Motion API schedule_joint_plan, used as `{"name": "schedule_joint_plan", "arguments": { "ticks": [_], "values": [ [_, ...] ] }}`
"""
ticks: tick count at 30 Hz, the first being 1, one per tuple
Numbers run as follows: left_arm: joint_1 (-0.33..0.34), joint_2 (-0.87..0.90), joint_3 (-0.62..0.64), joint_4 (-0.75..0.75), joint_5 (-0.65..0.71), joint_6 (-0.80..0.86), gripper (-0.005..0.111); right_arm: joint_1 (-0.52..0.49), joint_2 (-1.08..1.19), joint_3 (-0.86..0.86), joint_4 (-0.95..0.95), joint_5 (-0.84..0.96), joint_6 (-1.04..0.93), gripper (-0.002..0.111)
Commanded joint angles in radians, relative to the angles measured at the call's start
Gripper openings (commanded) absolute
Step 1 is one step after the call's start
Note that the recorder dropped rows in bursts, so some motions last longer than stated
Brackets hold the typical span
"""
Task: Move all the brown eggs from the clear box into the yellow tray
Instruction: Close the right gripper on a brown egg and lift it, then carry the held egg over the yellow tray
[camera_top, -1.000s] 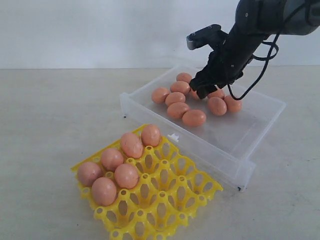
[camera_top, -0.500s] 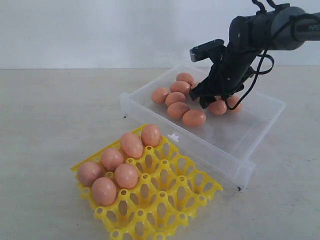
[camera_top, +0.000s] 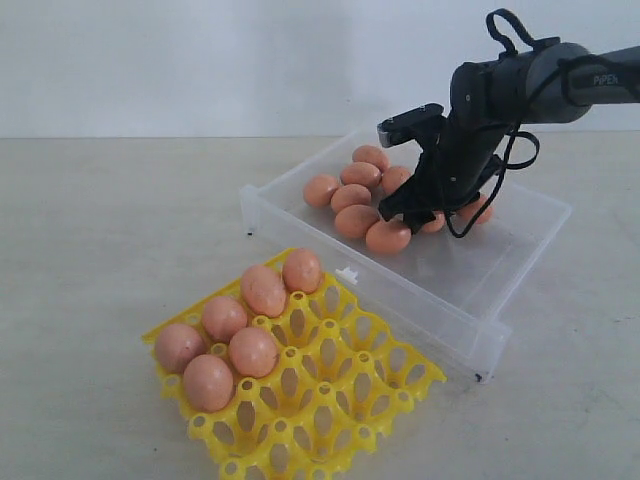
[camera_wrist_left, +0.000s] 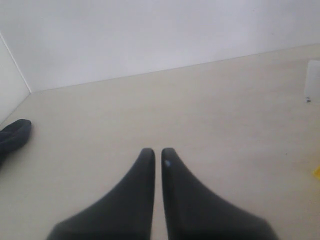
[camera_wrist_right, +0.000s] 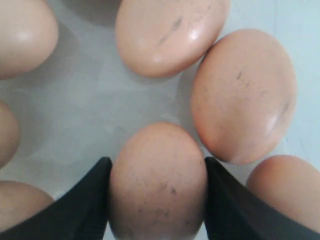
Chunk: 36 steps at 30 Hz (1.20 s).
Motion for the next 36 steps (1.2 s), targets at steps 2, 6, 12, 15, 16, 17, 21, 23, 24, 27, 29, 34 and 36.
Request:
{"name": "schedule_joint_plan", "arguments": {
  "ticks": [2, 6, 12, 15, 16, 17, 21, 23, 24, 27, 29, 34, 36],
  "values": [
    [0.001, -0.003, 0.003, 0.001, 0.000, -0.004, 0.004, -0.002, 0.003, 0.000, -0.014, 0.000, 0.003, 0.000],
    [0.001, -0.003, 0.003, 0.001, 0.000, -0.004, 0.004, -0.002, -0.005, 0.000, -0.014, 0.009, 0.001, 0.000],
    [0.001, -0.003, 0.003, 0.001, 0.000, -0.004, 0.004, -0.002, -0.096, 0.000, -0.014, 0.005, 0.001, 0.000],
    [0.001, -0.003, 0.003, 0.001, 0.000, -0.004, 0.004, -0.002, -0.162, 0.000, -0.014, 0.000, 0.001, 0.000],
    [0.001, -0.003, 0.003, 0.001, 0.000, -0.004, 0.004, -0.002, -0.181, 0.000, -0.014, 0.000, 0.001, 0.000],
    [0.001, -0.003, 0.003, 0.001, 0.000, -0.004, 0.004, -0.002, -0.205, 0.000, -0.014, 0.000, 0.001, 0.000],
    [0.001, -0.003, 0.003, 0.001, 0.000, -0.004, 0.004, -0.002, -0.291, 0.000, -0.014, 0.004, 0.001, 0.000],
    [0.001, -0.003, 0.003, 0.001, 0.000, -0.004, 0.004, -0.002, -0.332, 0.000, -0.014, 0.023, 0.001, 0.000],
    [0.001, -0.003, 0.003, 0.001, 0.000, -0.004, 0.004, -0.002, -0.347, 0.000, -0.014, 0.031, 0.001, 0.000],
    [0.001, -0.003, 0.003, 0.001, 0.000, -0.004, 0.004, -0.002, -0.400, 0.000, -0.004, 0.103, 0.025, 0.000],
    [0.001, -0.003, 0.003, 0.001, 0.000, -0.004, 0.004, -0.002, -0.430, 0.000, 0.020, 0.152, 0.057, 0.000],
    [0.001, -0.003, 0.003, 0.001, 0.000, -0.004, 0.004, -0.002, -0.472, 0.000, 0.155, 0.241, 0.036, 0.000],
    [0.001, -0.003, 0.003, 0.001, 0.000, -0.004, 0.004, -0.002, -0.481, 0.000, 0.246, 0.265, -0.022, 0.000]
  ]
}}
